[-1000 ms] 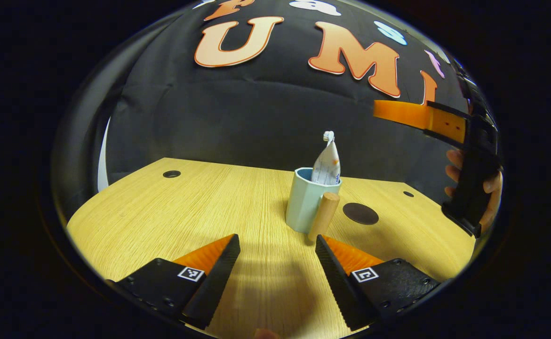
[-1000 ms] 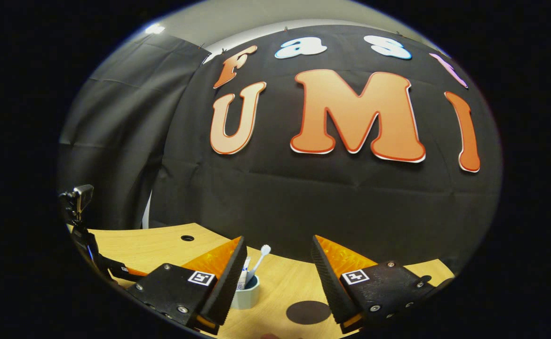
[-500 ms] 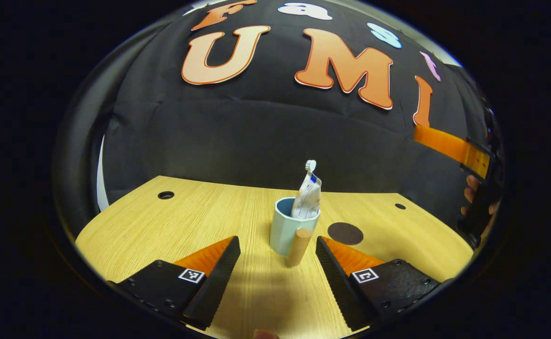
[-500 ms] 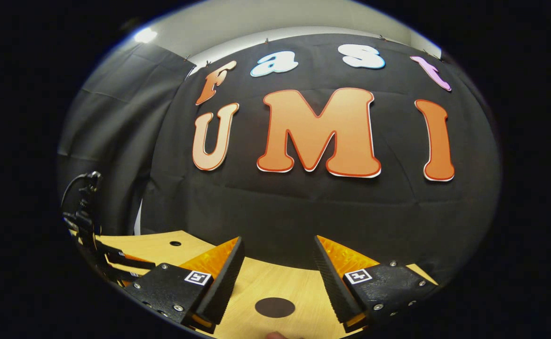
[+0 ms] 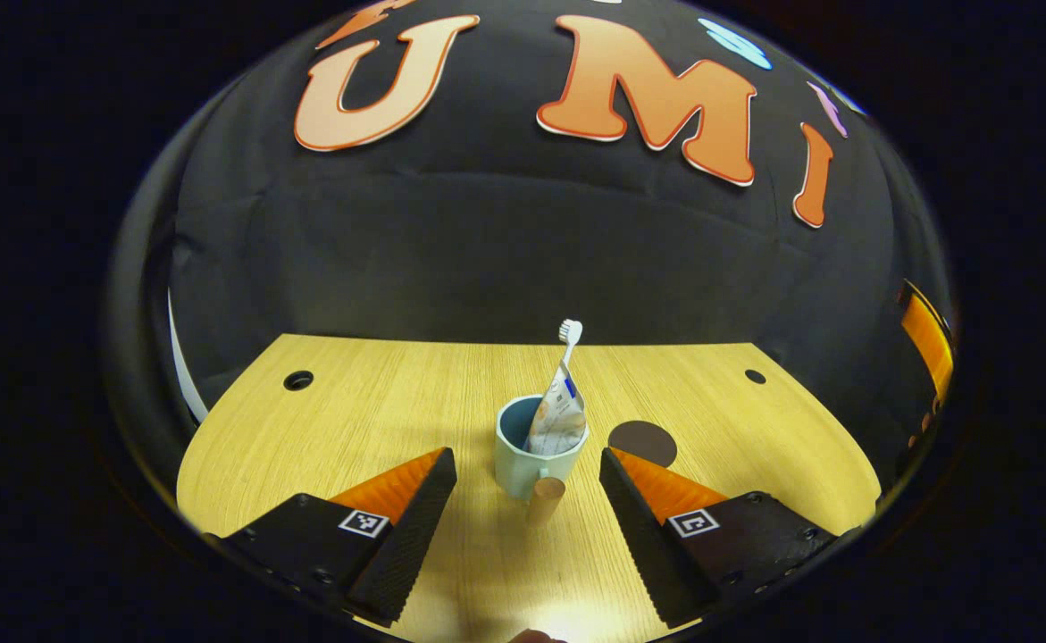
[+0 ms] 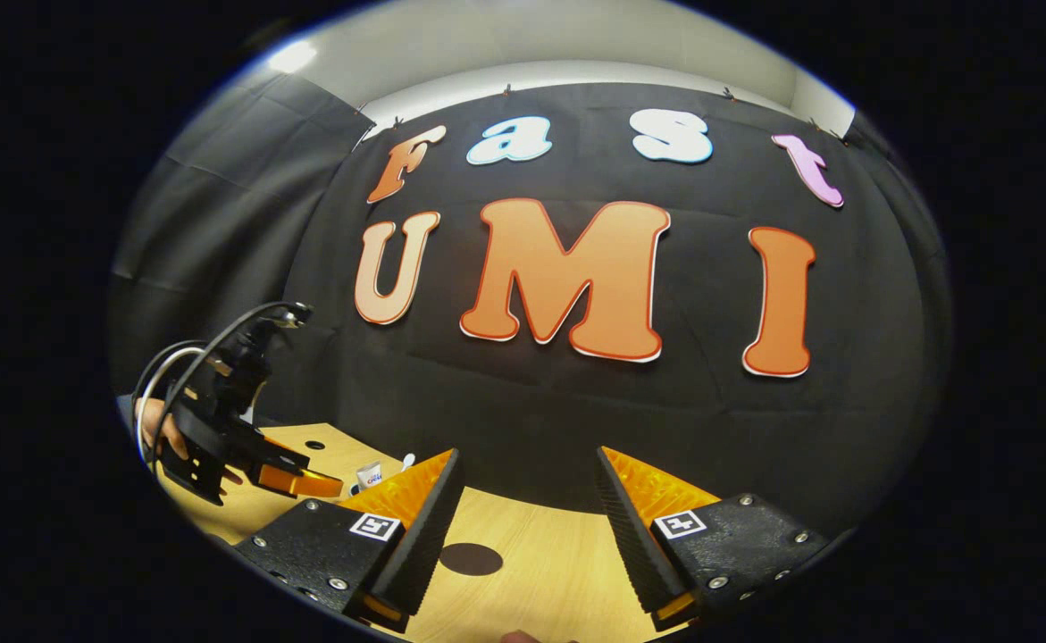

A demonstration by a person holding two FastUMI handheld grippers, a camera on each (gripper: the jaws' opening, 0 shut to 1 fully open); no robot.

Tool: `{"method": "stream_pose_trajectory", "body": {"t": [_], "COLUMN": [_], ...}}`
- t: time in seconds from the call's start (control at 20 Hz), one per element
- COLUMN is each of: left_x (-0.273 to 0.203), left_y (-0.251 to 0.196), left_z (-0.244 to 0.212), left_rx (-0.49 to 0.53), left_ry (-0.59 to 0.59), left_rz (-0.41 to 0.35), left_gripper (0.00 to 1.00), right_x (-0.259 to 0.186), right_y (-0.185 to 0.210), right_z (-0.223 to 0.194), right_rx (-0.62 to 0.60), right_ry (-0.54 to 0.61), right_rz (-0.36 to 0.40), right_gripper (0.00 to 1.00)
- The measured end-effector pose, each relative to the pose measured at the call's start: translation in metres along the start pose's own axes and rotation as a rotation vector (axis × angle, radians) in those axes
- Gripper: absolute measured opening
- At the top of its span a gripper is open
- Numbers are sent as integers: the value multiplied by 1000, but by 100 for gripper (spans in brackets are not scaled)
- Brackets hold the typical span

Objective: Put the toothbrush and toothpaste on the desktop into the cup, then pick up the cup and place it on the coaster on the desktop.

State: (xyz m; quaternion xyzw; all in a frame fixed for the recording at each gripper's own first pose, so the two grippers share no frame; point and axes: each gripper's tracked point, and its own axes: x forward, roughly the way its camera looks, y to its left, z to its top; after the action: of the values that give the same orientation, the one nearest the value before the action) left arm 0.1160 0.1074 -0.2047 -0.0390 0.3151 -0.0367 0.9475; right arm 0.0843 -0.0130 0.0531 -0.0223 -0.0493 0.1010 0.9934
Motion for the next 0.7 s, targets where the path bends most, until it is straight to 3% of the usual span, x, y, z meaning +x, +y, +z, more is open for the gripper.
{"method": "stream_pose_trajectory", "body": {"t": [0.25, 0.7], "left_x": [14, 51], "left_y": [-10, -18], "left_z": [-3, -35], "left_rx": [-27, 52], "left_ry": [178, 409], "left_rz": [-13, 57], "left_gripper": [97, 98], "right_x": [-31, -63], "right_y": [-22, -41], "right_z": [19, 6], "right_rx": [-10, -28], "right_ry": [-22, 10], "right_rz": [-23, -45], "right_gripper": [88, 88]}}
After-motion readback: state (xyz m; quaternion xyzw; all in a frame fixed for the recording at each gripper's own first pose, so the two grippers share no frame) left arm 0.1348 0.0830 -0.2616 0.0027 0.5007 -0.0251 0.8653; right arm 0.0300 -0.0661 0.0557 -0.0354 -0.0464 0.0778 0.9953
